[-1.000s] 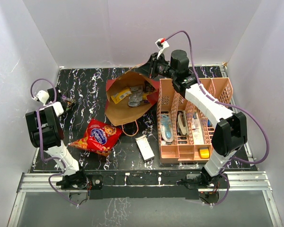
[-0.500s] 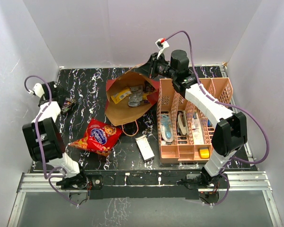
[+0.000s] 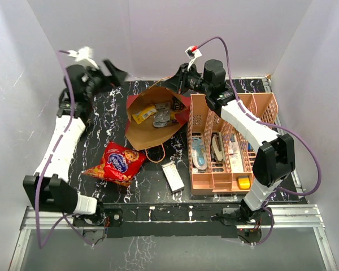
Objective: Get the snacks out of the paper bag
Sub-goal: Take out the snack from the paper bag, then place the snack at the center of the board, then take out the snack from the paper bag.
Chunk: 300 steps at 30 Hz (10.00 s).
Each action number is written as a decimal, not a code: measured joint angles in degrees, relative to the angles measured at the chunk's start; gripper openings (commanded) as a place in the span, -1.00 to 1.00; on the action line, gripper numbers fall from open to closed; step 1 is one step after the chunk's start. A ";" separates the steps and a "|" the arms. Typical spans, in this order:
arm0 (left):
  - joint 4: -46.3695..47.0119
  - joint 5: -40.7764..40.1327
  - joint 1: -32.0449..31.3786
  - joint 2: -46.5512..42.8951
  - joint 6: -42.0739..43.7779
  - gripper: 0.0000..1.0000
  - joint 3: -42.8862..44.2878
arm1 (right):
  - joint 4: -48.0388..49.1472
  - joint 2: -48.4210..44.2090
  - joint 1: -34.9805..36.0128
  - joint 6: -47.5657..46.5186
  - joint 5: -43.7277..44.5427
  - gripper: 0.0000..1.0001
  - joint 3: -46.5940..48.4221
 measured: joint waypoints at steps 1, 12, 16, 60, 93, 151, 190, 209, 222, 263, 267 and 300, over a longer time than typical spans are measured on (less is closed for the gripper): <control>0.52 2.29 -3.21 -1.90 1.25 0.80 -1.62 | 0.07 0.00 0.00 0.00 0.00 -0.85 -0.02; 6.67 9.49 -29.20 -24.17 11.02 0.73 -27.34 | 1.88 -0.02 0.00 0.09 -0.17 -0.85 -1.36; 2.71 -1.18 -38.99 -20.11 18.75 0.69 -26.97 | 2.05 -0.02 0.00 0.13 -0.17 -0.85 -2.27; 13.70 -37.57 -31.82 30.86 59.01 0.14 -14.82 | 2.91 -1.18 0.00 -0.17 0.04 -0.85 -4.31; 22.36 -40.59 -27.39 42.71 64.04 -0.18 -4.15 | 1.33 -1.18 0.00 -0.81 0.02 -0.85 -4.07; 32.46 -43.85 -37.42 -11.56 52.33 -0.83 -13.42 | 1.53 -1.20 0.00 -1.20 0.92 -0.85 -4.11; -19.17 -47.87 16.94 17.70 -26.99 -0.55 -14.10 | 1.49 -1.18 0.00 -0.50 -0.63 -0.85 -4.07; -22.32 -42.32 20.72 22.95 -34.16 0.30 -12.81 | 1.40 -1.18 0.00 -0.57 -0.61 -0.85 -4.07; -21.62 -30.64 19.71 5.40 -30.73 0.81 -3.32 | 1.40 -1.18 0.00 -0.55 -0.61 -0.85 -4.07; 2.49 -20.44 -35.69 4.85 8.07 -0.41 -23.74 | 1.62 -2.05 0.00 0.00 -2.21 -0.85 -5.27; 6.51 -25.64 -36.09 9.44 8.26 -0.49 -23.80 | 2.27 -2.05 0.00 0.24 -2.64 -0.85 -5.27; 20.94 -35.01 -32.57 33.48 13.07 0.77 -12.59 | 2.32 -2.03 1.11 0.17 -2.51 -0.85 -4.72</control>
